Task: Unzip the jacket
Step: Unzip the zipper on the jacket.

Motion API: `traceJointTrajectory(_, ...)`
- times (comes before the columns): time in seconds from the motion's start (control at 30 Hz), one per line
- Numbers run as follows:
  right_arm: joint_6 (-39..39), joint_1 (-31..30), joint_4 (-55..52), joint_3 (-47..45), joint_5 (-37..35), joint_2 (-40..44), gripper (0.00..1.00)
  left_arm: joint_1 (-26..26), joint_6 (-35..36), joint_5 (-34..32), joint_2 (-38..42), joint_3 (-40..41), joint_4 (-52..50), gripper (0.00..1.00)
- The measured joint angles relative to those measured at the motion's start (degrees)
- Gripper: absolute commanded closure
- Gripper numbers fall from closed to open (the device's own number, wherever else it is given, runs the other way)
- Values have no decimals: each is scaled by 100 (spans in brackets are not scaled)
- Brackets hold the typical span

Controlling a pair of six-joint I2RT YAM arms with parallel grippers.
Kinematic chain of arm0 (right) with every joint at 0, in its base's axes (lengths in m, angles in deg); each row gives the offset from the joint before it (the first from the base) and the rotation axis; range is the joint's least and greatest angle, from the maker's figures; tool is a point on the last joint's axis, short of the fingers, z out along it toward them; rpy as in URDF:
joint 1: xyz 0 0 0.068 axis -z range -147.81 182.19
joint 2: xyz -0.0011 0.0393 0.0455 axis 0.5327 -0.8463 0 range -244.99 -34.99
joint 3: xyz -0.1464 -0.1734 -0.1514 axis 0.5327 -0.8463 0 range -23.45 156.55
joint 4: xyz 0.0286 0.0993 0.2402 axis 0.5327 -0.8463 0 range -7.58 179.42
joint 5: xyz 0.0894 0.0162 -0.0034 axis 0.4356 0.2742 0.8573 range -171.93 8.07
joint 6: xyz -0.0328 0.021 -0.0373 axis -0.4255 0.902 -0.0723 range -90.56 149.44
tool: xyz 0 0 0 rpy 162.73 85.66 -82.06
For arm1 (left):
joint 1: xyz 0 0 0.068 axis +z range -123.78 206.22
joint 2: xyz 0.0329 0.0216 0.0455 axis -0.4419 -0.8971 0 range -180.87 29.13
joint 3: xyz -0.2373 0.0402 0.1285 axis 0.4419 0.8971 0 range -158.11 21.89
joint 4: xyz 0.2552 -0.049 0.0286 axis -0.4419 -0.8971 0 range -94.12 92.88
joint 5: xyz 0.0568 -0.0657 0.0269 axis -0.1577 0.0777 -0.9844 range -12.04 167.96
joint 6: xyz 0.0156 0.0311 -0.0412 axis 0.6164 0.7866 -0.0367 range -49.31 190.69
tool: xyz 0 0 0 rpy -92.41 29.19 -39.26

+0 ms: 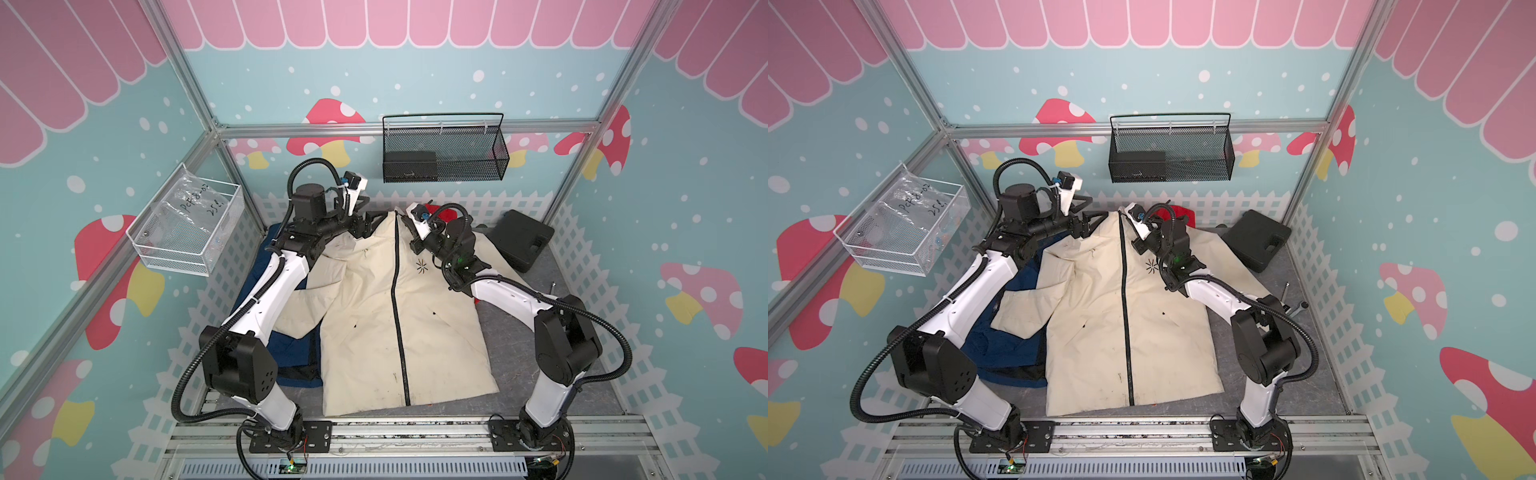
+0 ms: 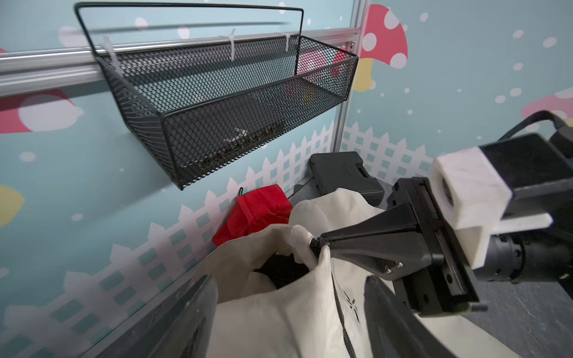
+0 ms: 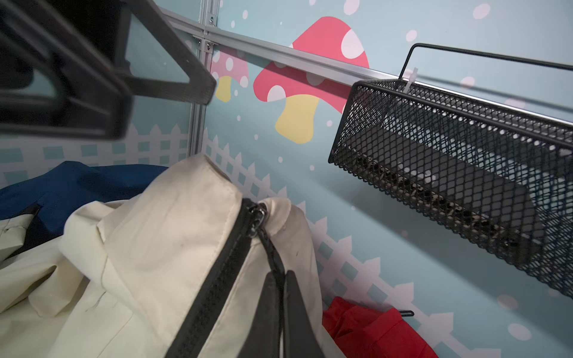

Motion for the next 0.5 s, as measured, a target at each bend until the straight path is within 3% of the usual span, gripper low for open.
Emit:
traceJointTrajectory(0.13, -44, -37, -4, -20, -20, 31, 100, -125, 162, 52, -240, -173, -267, 24)
traceJointTrajectory(0.23, -63, -39, -7, -61, -57, 52, 100, -138, 216, 92, -372, -251, -422, 32)
traceJointTrajectory(0.37, -79, -39, -2, -107, -103, 61, 100, -138, 267, 166, -463, -323, -518, 61)
traceJointTrajectory(0.5, -79, -39, 7, -118, -107, 61, 100, -138, 267, 273, -466, -361, -586, 79)
